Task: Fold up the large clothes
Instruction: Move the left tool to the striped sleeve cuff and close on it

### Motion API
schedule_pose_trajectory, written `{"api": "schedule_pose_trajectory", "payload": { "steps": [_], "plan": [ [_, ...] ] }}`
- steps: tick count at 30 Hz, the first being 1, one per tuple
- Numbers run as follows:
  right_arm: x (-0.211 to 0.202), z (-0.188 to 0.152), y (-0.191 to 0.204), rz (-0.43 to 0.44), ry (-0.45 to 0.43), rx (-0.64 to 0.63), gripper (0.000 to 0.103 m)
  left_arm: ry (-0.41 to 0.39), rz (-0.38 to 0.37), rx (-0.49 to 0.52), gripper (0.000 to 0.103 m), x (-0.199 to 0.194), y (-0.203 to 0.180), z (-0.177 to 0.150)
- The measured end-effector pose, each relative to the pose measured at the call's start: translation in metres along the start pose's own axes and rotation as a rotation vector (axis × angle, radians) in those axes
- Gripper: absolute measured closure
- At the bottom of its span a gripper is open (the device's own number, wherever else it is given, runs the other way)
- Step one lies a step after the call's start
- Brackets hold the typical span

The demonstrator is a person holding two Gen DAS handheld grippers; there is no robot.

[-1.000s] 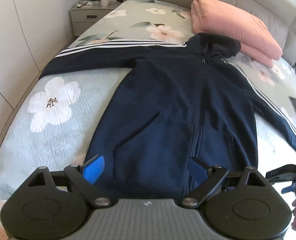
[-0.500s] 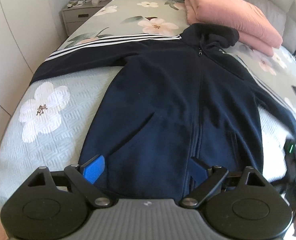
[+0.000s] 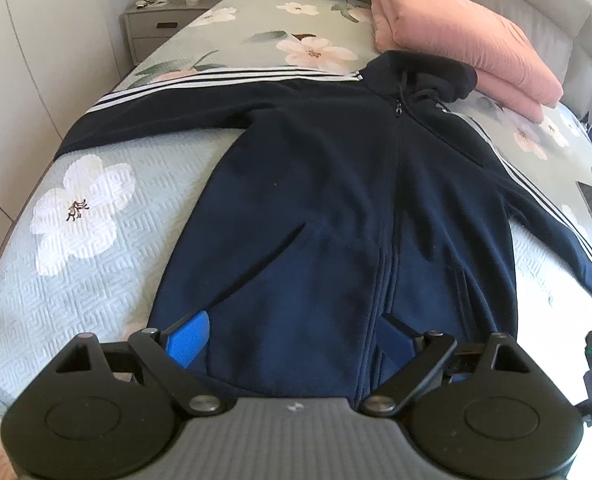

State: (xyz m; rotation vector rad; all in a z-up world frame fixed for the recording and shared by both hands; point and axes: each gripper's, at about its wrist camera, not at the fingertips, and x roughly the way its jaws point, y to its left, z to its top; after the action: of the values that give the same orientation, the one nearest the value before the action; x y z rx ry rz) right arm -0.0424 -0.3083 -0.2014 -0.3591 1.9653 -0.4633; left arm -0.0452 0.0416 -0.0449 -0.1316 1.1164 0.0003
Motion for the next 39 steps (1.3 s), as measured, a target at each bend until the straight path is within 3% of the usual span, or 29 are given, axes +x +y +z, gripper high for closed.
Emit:
{"api": "schedule_pose_trajectory", "payload": {
  "steps": [5, 10, 13, 15, 20, 22, 24, 29, 33, 39],
  "plan": [
    [-0.009, -0.008, -0.025, 0.087, -0.078, 0.058, 0.011, -0.002, 0.012, 0.016, 0.011, -0.001, -0.002, -0.003],
    [-0.048, 0.014, 0.000, 0.268, -0.269, 0.040, 0.011, -0.001, 0.049, -0.010, 0.012, 0.004, 0.011, 0.003],
    [-0.078, 0.031, 0.006, 0.345, -0.407, 0.027, 0.011, -0.006, 0.062, -0.030, 0.025, 0.004, 0.027, 0.013],
    [-0.105, 0.038, 0.014, 0.374, -0.497, 0.007, 0.011, -0.005, 0.077, -0.065, 0.030, 0.006, 0.039, 0.024],
    [-0.178, 0.056, 0.052, 0.420, -0.687, -0.053, 0.011, -0.015, 0.060, -0.203, 0.031, 0.021, 0.077, 0.067],
    [-0.200, 0.064, 0.070, 0.455, -0.754, -0.079, 0.011, -0.048, 0.038, -0.277, 0.032, 0.030, 0.093, 0.086],
    [-0.219, 0.075, 0.089, 0.512, -0.816, -0.103, 0.010, -0.092, 0.065, -0.344, 0.032, 0.038, 0.106, 0.103],
    [-0.237, 0.121, 0.139, 0.613, -0.855, -0.128, 0.010, -0.132, 0.114, -0.512, 0.031, 0.078, 0.141, 0.156],
    [-0.243, 0.160, 0.178, 0.680, -0.844, -0.166, 0.010, -0.097, 0.124, -0.642, 0.030, 0.124, 0.181, 0.185],
    [-0.224, 0.189, 0.209, 0.807, -0.834, -0.195, 0.010, -0.034, 0.122, -0.887, 0.030, 0.191, 0.258, 0.183]
  ]
}}
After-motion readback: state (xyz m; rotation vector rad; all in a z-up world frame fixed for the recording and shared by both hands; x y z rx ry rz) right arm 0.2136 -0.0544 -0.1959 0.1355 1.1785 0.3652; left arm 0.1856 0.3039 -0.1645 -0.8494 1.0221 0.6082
